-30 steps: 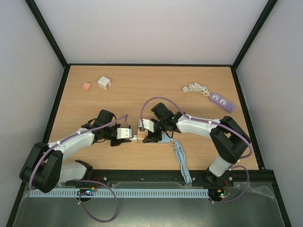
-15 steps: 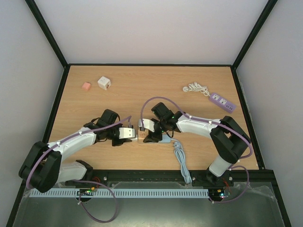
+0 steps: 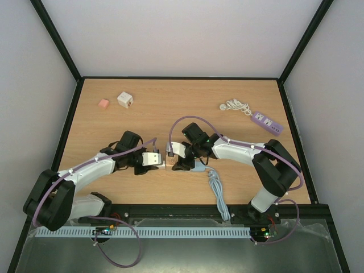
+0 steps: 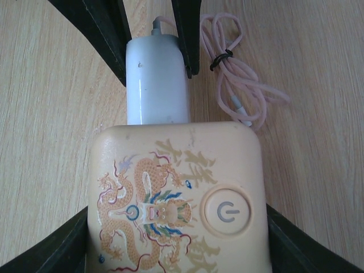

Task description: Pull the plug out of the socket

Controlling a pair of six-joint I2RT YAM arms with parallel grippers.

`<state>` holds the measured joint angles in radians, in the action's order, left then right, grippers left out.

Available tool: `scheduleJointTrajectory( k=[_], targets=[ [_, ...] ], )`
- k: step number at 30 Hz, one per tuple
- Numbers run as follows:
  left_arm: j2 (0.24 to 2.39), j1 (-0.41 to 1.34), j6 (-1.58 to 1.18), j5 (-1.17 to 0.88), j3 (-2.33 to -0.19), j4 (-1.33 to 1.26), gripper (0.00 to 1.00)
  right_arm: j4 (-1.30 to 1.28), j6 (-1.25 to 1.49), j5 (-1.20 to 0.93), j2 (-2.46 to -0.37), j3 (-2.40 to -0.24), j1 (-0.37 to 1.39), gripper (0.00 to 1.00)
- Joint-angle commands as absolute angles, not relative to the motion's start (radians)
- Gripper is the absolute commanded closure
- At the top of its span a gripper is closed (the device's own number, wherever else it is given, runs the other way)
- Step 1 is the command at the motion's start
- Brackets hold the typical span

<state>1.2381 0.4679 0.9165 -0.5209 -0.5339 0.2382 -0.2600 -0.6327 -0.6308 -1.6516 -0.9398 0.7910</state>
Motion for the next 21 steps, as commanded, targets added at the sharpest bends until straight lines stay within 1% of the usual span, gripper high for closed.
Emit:
scheduleJointTrajectory(
  k=[1, 3, 8, 10, 14, 21],
  targets=[
    [1.257, 0.57, 0.889, -0.529, -0.563, 0.282, 0.95, -0.412, -0.615, -0.502, -1.696, -0.919, 0.758, 0.98],
    [1.263, 0.58, 0.892, -0.488, -0.57, 0.284, 0.96, -0.418, -0.616, -0.488, -1.688, -0.916, 0.757, 0.98],
    [1.262, 0.367, 1.081, -0.516, -0.567, 0.434, 0.97, -0.433, -0.621, -0.463, -1.675, -0.909, 0.757, 0.98],
    [1.256, 0.312, 1.141, -0.522, -0.57, 0.471, 0.97, -0.44, -0.622, -0.457, -1.676, -0.912, 0.758, 0.98],
    [1.249, 0.271, 1.186, -0.521, -0.57, 0.482, 0.97, -0.46, -0.624, -0.445, -1.676, -0.916, 0.758, 0.98],
    [1.246, 0.256, 1.172, -0.532, -0.574, 0.458, 0.97, -0.458, -0.617, -0.442, -1.669, -0.903, 0.757, 0.98]
  ],
)
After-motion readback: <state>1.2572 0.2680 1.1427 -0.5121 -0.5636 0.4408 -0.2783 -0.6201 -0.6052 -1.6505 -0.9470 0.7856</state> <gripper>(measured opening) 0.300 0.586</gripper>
